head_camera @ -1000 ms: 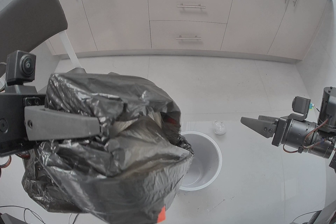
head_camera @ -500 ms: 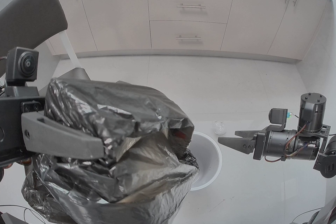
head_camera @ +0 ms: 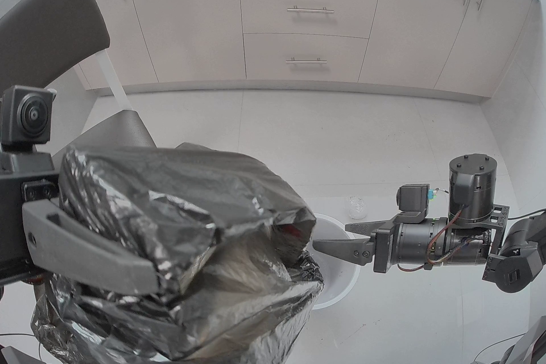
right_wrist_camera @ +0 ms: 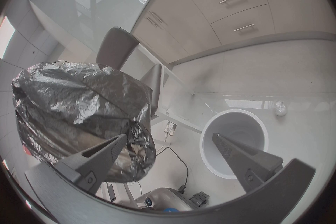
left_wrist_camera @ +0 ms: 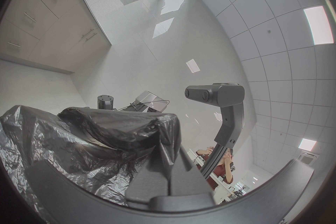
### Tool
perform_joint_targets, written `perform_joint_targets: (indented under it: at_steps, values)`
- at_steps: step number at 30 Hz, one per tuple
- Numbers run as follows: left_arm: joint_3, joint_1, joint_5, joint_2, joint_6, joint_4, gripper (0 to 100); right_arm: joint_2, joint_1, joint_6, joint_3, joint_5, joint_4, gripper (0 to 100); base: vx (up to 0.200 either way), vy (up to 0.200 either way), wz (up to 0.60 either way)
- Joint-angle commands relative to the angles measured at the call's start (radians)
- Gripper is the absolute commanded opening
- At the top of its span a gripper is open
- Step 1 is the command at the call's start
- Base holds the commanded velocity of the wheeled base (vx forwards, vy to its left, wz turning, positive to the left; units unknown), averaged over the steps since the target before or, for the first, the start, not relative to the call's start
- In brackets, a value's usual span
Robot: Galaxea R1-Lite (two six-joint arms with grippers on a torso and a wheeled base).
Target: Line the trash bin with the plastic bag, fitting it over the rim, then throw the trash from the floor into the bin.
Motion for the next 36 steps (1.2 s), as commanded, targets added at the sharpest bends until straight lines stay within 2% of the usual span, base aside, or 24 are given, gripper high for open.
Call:
perform_joint_targets:
  at_steps: [1, 19, 21, 23, 25, 36]
  values:
    - [0.016, -0.013, 0.0, -0.014, 0.0, 0.0, 0, 0.046, 0.035, 0.0, -0.049, -0.001, 0.004, 100, 0.0, 0.0, 0.0]
    - [0.024, -0.013, 0.002, -0.02, 0.003, 0.0, 0, 0.129, 0.169, 0.003, -0.067, -0.011, 0.003, 100, 0.0, 0.0, 0.0]
    - [0.024, -0.013, 0.003, -0.02, 0.003, 0.0, 0, 0.135, 0.181, 0.003, -0.072, -0.039, 0.004, 100, 0.0, 0.0, 0.0]
    - [0.024, -0.013, 0.005, -0.017, 0.002, 0.0, 0, 0.141, 0.196, 0.003, -0.072, -0.102, 0.003, 100, 0.0, 0.0, 0.0]
    - [0.024, -0.013, 0.005, -0.017, 0.002, 0.0, 0, 0.146, 0.208, 0.002, -0.069, -0.126, 0.003, 100, 0.0, 0.0, 0.0]
    - [0.022, -0.01, 0.008, -0.015, 0.0, 0.0, 0, 0.085, 0.236, 0.006, -0.057, -0.123, 0.007, 100, 0.0, 0.0, 0.0]
